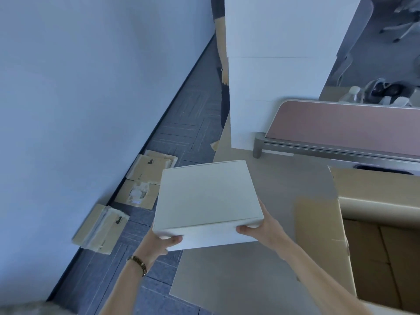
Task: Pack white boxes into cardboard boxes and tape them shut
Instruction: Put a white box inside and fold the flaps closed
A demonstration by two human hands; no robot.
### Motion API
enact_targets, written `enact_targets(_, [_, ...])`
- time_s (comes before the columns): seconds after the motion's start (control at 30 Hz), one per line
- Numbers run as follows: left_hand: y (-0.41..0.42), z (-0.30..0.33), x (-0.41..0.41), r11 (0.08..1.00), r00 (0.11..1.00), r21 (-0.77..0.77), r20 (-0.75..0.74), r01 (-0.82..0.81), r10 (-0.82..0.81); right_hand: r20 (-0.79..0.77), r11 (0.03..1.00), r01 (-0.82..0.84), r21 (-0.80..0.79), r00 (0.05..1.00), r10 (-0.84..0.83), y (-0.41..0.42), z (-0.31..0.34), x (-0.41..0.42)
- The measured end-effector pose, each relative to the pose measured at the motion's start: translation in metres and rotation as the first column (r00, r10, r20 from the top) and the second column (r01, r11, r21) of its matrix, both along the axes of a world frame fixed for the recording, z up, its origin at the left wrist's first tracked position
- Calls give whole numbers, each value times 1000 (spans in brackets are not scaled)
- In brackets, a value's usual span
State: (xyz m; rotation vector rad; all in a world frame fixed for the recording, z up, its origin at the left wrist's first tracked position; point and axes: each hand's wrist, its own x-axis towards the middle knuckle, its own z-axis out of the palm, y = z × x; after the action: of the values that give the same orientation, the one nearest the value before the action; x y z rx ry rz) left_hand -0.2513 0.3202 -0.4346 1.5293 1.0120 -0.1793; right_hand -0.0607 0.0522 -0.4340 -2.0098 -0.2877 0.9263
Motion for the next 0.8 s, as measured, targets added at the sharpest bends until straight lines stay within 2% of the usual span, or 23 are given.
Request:
enact_targets(0.33, [-53, 70, -20, 980, 978, 124, 162, -156, 135, 118, 991, -27, 128, 993, 12, -47, 57, -12])
enact_targets(0.6, [-151, 118, 0, 962, 955, 256, 297, -92, 12, 177, 973, 59, 223, 979, -100, -151, 94, -6])
enact_targets(0.8, [-230, 127, 32, 971, 929, 238, 355, 18, -105, 185, 964, 135, 228, 966, -179, -246, 107, 5])
